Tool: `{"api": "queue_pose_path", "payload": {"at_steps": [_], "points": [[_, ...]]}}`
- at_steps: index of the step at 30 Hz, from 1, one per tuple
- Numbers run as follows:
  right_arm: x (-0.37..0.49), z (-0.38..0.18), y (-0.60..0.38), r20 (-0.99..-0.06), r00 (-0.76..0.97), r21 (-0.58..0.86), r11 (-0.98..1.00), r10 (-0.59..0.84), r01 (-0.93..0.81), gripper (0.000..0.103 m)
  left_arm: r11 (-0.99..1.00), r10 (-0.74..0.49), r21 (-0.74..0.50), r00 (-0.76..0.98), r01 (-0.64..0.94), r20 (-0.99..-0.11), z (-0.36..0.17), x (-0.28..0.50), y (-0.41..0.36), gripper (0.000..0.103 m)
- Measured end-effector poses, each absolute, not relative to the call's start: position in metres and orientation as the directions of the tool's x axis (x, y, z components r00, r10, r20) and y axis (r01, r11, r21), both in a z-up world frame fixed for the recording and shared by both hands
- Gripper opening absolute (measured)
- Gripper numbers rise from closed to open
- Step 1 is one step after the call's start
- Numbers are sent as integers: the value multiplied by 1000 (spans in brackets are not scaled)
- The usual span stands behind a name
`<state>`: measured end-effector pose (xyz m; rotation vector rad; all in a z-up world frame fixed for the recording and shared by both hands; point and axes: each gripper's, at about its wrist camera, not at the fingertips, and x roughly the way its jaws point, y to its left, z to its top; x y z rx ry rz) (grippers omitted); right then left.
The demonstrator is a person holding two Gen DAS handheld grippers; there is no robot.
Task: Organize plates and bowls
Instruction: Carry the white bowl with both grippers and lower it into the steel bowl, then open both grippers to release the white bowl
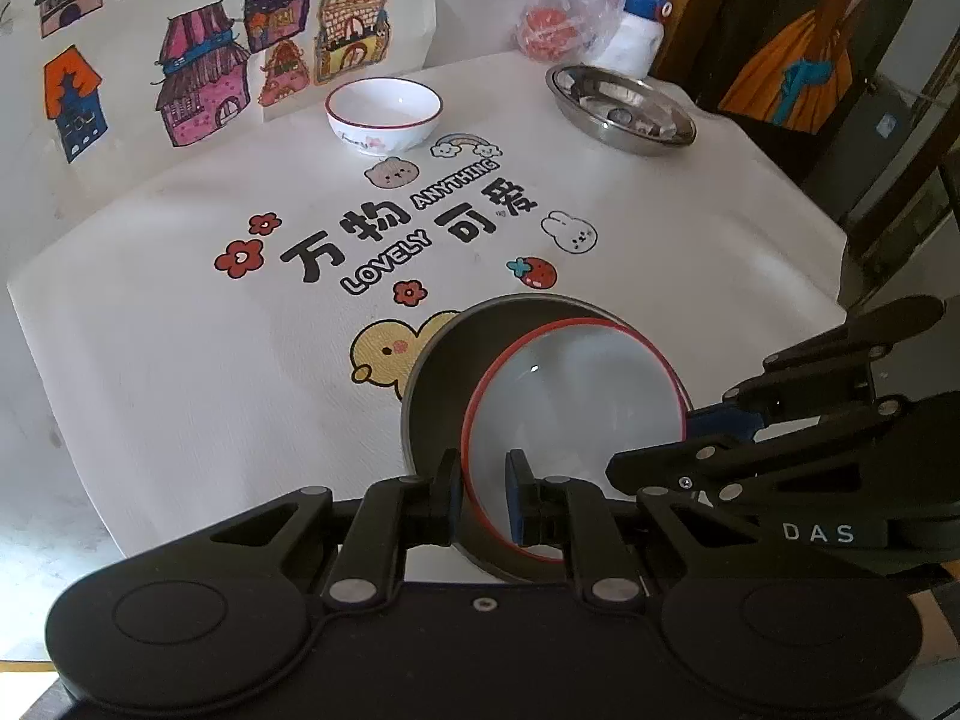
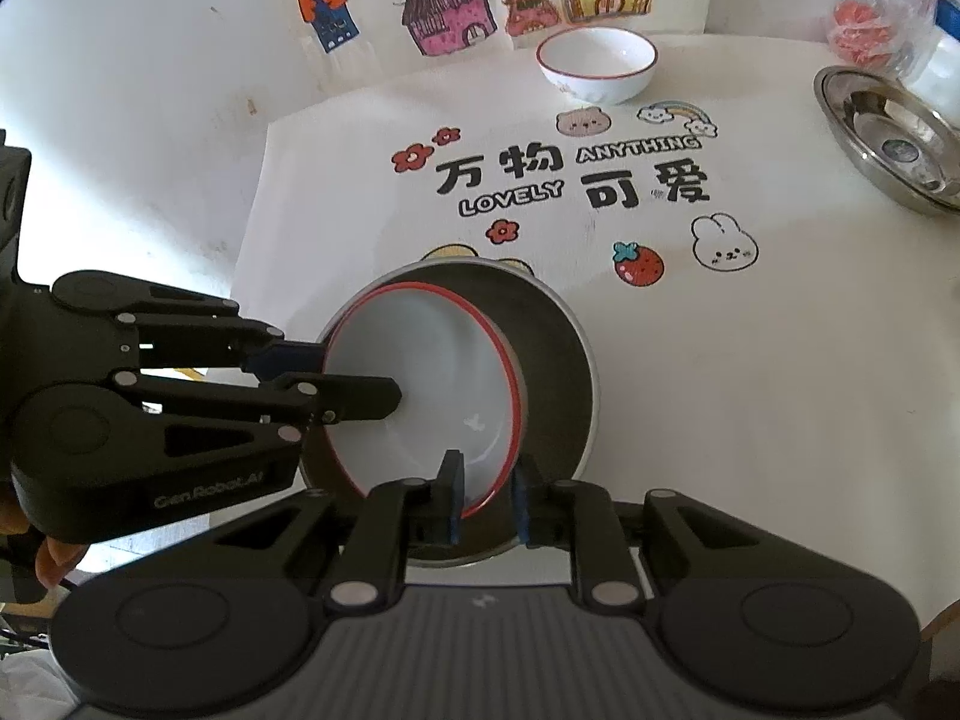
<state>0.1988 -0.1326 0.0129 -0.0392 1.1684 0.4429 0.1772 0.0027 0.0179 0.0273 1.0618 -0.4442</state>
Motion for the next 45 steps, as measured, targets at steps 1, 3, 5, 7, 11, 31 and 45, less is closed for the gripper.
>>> {"api": "queue_pose_path", "payload": {"at_steps": [1,3,5,7,11,31,45], "points": [[200,13,-133,-895,313,198,913,317,-357,21,911,-338,-187,404,368,-850,18,178,2,15],[201,13,-133,-898,306,201,913,317,-356,22,908,-335,-182,396,377,-855,18,180,0,15],[203,13,-133,-899,303,201,913,316,-356,22,907,-334,-180,389,380,-859,19,182,-1,15],[203,14,-133,-900,296,208,911,321,-356,22,906,-332,-178,384,384,-862,19,183,-2,16],[205,13,-133,-901,297,203,911,317,-358,22,906,-326,-170,382,389,-865,19,186,-3,17],[201,35,-138,-873,353,196,904,337,-379,55,898,-370,-201,425,393,-826,37,188,6,32],[225,59,-164,-766,539,186,923,350,-336,96,946,-316,-175,650,274,-691,68,198,38,87]]}}
